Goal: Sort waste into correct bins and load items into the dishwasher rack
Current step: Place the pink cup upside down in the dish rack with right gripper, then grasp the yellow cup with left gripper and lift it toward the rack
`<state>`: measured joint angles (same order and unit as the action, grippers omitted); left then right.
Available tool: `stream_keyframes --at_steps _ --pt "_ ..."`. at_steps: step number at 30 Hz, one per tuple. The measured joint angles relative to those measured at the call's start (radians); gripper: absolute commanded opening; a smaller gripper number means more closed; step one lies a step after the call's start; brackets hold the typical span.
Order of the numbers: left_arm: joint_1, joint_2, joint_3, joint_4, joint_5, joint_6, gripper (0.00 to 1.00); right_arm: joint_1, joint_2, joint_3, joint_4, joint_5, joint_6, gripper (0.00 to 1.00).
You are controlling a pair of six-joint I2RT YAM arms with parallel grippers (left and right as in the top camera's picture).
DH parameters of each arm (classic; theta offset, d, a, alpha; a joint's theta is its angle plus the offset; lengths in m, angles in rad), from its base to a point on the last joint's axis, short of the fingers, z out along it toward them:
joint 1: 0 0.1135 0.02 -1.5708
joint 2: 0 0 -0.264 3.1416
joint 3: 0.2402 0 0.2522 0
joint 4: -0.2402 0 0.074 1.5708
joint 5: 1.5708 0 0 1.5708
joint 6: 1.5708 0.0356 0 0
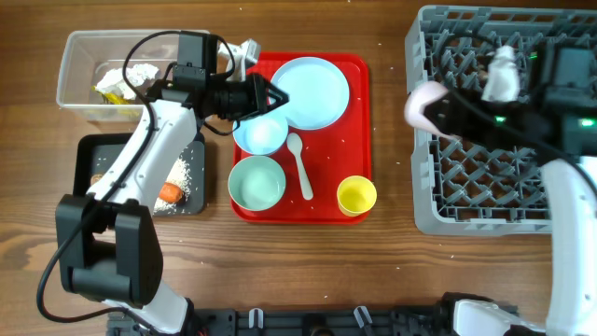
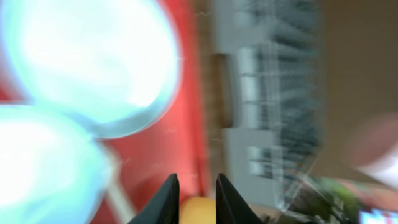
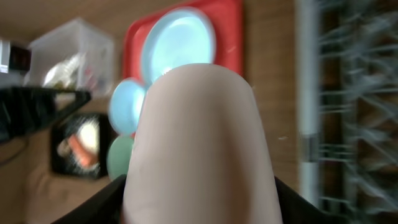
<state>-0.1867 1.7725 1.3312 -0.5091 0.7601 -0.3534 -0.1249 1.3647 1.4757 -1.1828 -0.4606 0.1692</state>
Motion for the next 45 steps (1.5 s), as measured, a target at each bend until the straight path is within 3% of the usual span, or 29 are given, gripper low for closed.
stream_keyframes --at_steps 4,12,17,33,36,41,45 --pt "0.0 0.0 -0.001 -0.086 -0.22 0.0 0.2 -0.13 -0.011 0.098 -0.156 0.198 -0.003 0.51" --pt "0.0 0.0 -0.001 -0.106 -0.327 0.0 0.19 -0.431 -0.003 0.043 -0.224 0.34 -0.003 0.49" --pt "0.0 0.0 -0.001 -0.114 -0.361 0.0 0.18 -0.456 0.069 -0.093 -0.218 0.351 -0.002 0.49" --pt "0.0 0.0 -0.001 -0.135 -0.383 0.0 0.18 -0.456 0.26 -0.224 -0.063 0.384 0.028 0.49" --pt "0.0 0.0 -0.001 -0.135 -0.383 0.0 0.18 -0.456 0.285 -0.224 -0.033 0.395 0.047 0.65" --pt "0.0 0.0 -0.001 -0.135 -0.386 0.0 0.18 -0.456 0.301 -0.224 -0.031 0.399 0.055 0.72" --pt "0.0 0.0 -0.001 -0.135 -0.386 0.0 0.18 -0.456 0.301 -0.224 -0.031 0.402 0.062 0.82"
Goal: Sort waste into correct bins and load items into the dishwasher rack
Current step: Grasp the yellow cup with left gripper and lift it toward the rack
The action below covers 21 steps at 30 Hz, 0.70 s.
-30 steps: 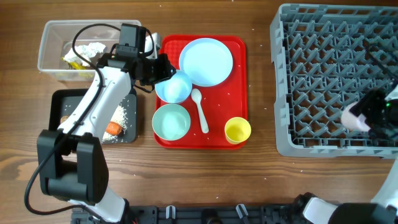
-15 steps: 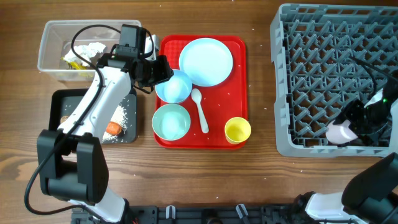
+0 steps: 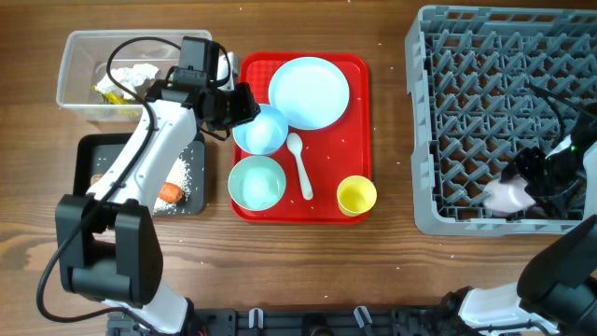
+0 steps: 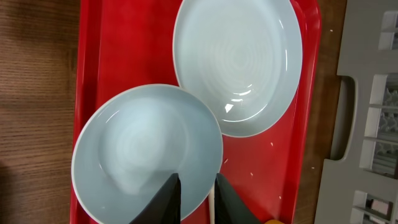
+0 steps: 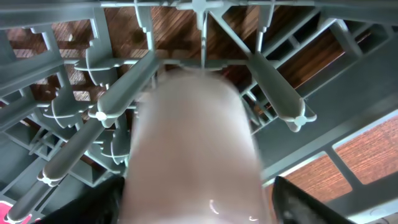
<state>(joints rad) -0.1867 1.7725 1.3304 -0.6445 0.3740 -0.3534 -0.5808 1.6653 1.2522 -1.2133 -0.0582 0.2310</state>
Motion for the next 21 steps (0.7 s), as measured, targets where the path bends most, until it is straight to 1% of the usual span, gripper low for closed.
stream_keyframes --at_steps 2,4,6,8,9,10,11,12,14,15,17,19,21 --pt "0.0 0.0 0.0 0.0 0.0 0.0 0.18 0.0 0.0 0.0 0.001 0.0 0.001 0.88" --pt "0.0 0.0 0.0 0.0 0.0 0.0 0.18 0.0 0.0 0.0 0.007 0.0 0.003 0.92" --pt "0.0 0.0 0.0 0.0 0.0 0.0 0.18 0.0 0.0 0.003 -0.005 0.0 0.003 0.93" --pt "0.0 0.0 0.0 0.005 0.0 0.0 0.17 0.0 -0.017 0.046 -0.05 -0.005 0.003 0.96" --pt "0.0 0.0 0.0 0.012 0.0 0.0 0.19 0.0 -0.041 0.074 -0.068 -0.017 0.003 0.96" --pt "0.0 0.0 0.0 0.018 0.0 0.0 0.24 0.0 -0.09 0.11 -0.085 -0.033 0.003 0.96" --pt "0.0 0.0 0.0 0.021 0.005 0.018 0.33 0.0 -0.166 0.152 -0.099 -0.057 -0.001 0.96" --pt "0.0 0.0 0.0 0.019 0.019 0.038 0.37 0.001 -0.223 0.178 -0.114 -0.081 -0.01 0.96" --pt "-0.011 -0.015 0.0 -0.022 0.085 0.147 0.49 0.017 -0.34 0.209 -0.125 -0.125 -0.025 0.96" --pt "-0.036 -0.038 0.0 -0.061 0.118 0.219 0.59 0.049 -0.411 0.214 -0.13 -0.143 -0.036 0.96" --pt "-0.125 -0.078 0.001 -0.127 0.148 0.327 0.68 0.125 -0.478 0.215 -0.133 -0.161 -0.053 0.96" --pt "-0.256 -0.086 0.001 -0.158 0.145 0.402 0.66 0.183 -0.489 0.215 -0.132 -0.171 -0.053 0.96" --pt "-0.43 -0.079 0.0 -0.129 0.054 0.436 0.64 0.208 -0.477 0.215 -0.128 -0.171 -0.058 0.96"
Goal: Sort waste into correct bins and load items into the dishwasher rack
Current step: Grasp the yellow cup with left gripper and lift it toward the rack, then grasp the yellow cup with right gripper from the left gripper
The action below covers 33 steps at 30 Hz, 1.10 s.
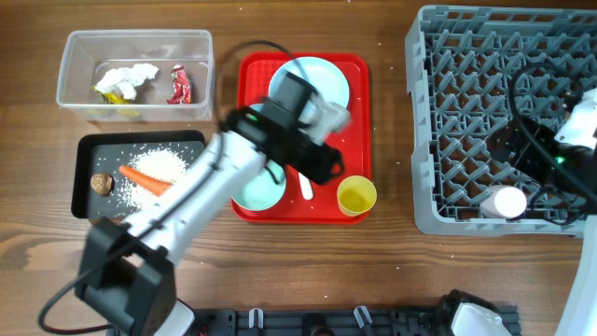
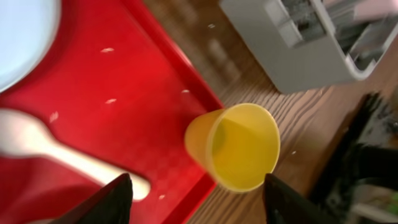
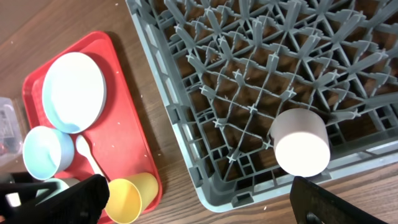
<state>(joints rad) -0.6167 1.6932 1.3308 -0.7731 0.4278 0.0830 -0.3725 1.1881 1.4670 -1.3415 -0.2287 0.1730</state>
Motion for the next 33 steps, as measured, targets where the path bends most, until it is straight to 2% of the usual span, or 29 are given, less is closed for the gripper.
stream_keyframes --at_steps 2,5,6,9,10,15,19,21,25,28,31,33 --pt "-0.111 0.047 0.0 0.049 -0.071 0.009 0.59 0.0 0.015 0.0 0.0 0.0 -0.015 0.96" --pt "-0.188 0.161 0.0 0.071 -0.209 -0.049 0.52 0.0 0.032 0.0 0.0 0.0 -0.034 0.96" --pt "-0.188 0.181 0.0 0.07 -0.246 -0.067 0.45 0.0 0.032 0.0 0.0 0.0 -0.041 0.96" --pt "-0.176 0.193 0.0 0.071 -0.305 -0.098 0.08 0.0 0.032 0.0 0.0 0.0 -0.047 0.96" --pt "-0.175 0.193 0.0 0.071 -0.313 -0.105 0.04 0.0 0.032 0.0 0.0 0.0 -0.047 0.96" --pt "-0.174 0.18 0.012 0.049 -0.33 -0.116 0.04 0.0 0.032 0.0 0.002 0.0 -0.047 0.96" --pt "-0.157 0.077 0.148 0.021 -0.305 -0.116 0.04 0.0 0.032 0.0 0.003 -0.026 -0.078 0.96" --pt "-0.101 -0.023 0.216 0.045 -0.188 -0.123 0.04 0.001 0.032 -0.004 0.029 -0.124 -0.149 0.98" --pt "0.105 -0.055 0.226 0.135 0.306 -0.159 0.04 0.003 0.032 -0.105 0.17 -0.481 -0.313 1.0" --pt "0.198 -0.055 0.226 0.175 0.586 -0.169 0.04 0.003 0.038 -0.247 0.304 -0.781 -0.385 1.0" --pt "0.226 -0.055 0.226 0.243 0.752 -0.173 0.04 0.016 0.039 -0.36 0.457 -1.014 -0.406 1.0" --pt "0.226 -0.055 0.226 0.252 0.806 -0.173 0.04 0.063 0.039 -0.386 0.517 -1.117 -0.407 1.0"
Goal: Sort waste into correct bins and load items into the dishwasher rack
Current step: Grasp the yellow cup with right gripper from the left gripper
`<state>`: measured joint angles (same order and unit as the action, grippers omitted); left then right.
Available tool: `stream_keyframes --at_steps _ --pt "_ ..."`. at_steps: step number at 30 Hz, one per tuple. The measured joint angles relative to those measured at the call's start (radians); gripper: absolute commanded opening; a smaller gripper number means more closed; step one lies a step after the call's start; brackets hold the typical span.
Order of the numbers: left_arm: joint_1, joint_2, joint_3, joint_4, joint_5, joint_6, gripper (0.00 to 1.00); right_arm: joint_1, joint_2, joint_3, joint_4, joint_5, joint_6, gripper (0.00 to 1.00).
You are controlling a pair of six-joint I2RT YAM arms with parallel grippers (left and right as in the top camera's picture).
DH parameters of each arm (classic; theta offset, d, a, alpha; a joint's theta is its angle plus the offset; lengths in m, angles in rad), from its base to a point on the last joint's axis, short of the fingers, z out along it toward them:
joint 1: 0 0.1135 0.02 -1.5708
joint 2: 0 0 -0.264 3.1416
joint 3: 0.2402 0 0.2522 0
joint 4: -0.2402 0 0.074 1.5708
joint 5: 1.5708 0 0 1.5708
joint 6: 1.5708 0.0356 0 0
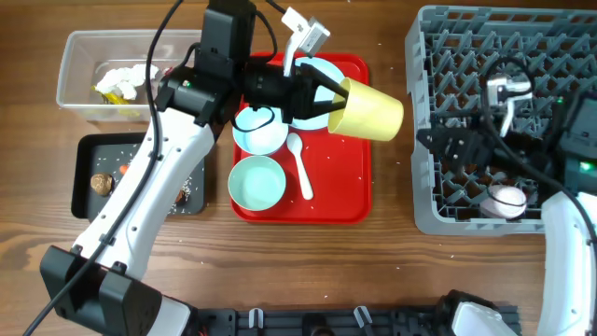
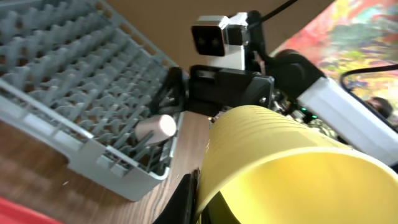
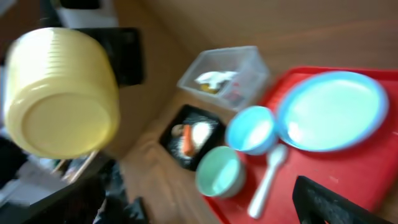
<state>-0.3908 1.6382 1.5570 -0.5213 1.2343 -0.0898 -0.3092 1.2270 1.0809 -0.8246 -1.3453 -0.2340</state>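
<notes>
My left gripper (image 1: pixel 326 97) is shut on the rim of the yellow cup (image 1: pixel 371 110), which hangs on its side above the right part of the red tray (image 1: pixel 350 201). In the left wrist view the cup (image 2: pixel 292 168) fills the lower right beside my finger. The grey dishwasher rack (image 1: pixel 550 37) holds a pink cup (image 1: pixel 508 198) at its front right. My right gripper (image 1: pixel 440 145) stands open and empty over the rack's left edge, facing the tray. Its view shows the yellow cup (image 3: pixel 62 93) raised at the left.
On the red tray lie a pale blue plate (image 1: pixel 317 70), a blue bowl (image 1: pixel 261 135), a green bowl (image 1: pixel 256 182) and a white spoon (image 1: pixel 300 166). A clear bin (image 1: pixel 79 61) with waste and a black tray (image 1: pixel 93 182) of food scraps stand at the left.
My left gripper was open around the yellow cup standing on the tray; now it is shut on the cup, held up on its side. My right gripper has moved to the rack's left edge.
First my right gripper held the pink cup over the rack's left side while my left hovered shut over the bowls. Then the pink cup was down in the rack's front right. Then it stood there released, my left open at the yellow cup, which is now lifted.
</notes>
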Motion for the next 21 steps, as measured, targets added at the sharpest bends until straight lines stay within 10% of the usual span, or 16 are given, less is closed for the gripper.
stream_keyframes --at_steps 15,21 --pt "-0.001 0.079 0.0 0.006 0.028 0.002 0.04 0.231 0.019 -0.013 0.482 -0.187 0.177 0.99" --pt "-0.001 0.079 0.0 0.013 0.021 0.001 0.04 0.352 0.098 -0.014 0.621 -0.132 0.35 0.72"
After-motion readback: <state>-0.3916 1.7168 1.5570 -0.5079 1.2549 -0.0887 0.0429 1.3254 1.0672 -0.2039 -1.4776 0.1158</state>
